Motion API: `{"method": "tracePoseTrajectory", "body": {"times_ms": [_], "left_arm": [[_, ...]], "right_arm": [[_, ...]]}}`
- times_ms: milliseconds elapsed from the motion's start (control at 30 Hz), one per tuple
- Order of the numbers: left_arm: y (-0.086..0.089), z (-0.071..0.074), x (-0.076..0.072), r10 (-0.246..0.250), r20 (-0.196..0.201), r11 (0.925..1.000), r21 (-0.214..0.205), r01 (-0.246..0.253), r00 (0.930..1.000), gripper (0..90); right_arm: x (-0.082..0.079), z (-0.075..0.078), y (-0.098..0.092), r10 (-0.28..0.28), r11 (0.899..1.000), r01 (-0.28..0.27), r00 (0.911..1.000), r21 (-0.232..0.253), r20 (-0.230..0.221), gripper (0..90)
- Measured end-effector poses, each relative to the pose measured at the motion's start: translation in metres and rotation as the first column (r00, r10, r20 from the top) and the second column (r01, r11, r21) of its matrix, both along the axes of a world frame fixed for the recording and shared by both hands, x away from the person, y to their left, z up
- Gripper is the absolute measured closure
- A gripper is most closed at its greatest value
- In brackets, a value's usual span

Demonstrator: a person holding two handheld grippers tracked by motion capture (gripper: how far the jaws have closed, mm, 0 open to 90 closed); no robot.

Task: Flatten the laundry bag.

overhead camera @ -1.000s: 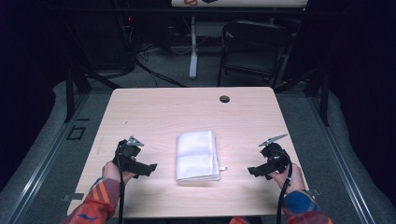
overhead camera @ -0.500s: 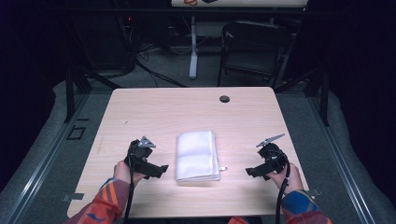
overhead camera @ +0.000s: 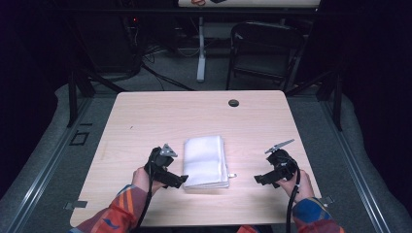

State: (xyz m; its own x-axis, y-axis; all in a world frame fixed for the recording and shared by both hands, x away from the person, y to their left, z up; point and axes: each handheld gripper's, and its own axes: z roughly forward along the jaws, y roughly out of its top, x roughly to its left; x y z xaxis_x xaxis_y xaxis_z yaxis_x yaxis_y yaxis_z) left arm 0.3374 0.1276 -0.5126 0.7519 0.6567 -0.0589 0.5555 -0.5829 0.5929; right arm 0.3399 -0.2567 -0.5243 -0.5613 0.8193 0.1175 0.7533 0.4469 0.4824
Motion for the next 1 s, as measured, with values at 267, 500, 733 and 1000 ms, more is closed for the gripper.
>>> {"method": "tracePoseTrajectory", "body": {"times_ms": [267,500,733,1000], "left_arm": [[-0.019,-0.004,0.003,-0.060,-0.011,0.9982,0.002,0.060,0.9981,6.6],[-0.036,-0.009,0.003,-0.102,-0.008,0.9948,0.009,0.102,0.9948,8.1],[-0.055,-0.014,0.002,-0.160,-0.009,0.9865,0.031,0.161,0.9870,9.7],[-0.070,-0.019,0.004,-0.192,-0.008,0.9802,0.047,0.192,0.9813,10.3]], "right_arm": [[0.000,0.001,0.001,0.009,1.000,-0.010,0.9996,-0.017,-0.026,4.9],[0.001,0.000,0.001,0.018,1.000,-0.019,0.9992,-0.021,-0.036,5.3],[0.000,-0.002,0.003,0.004,1.000,-0.004,0.9996,0.009,-0.029,5.4],[0.000,0.000,0.002,0.032,0.999,-0.033,0.9983,-0.025,-0.049,5.5]]}}
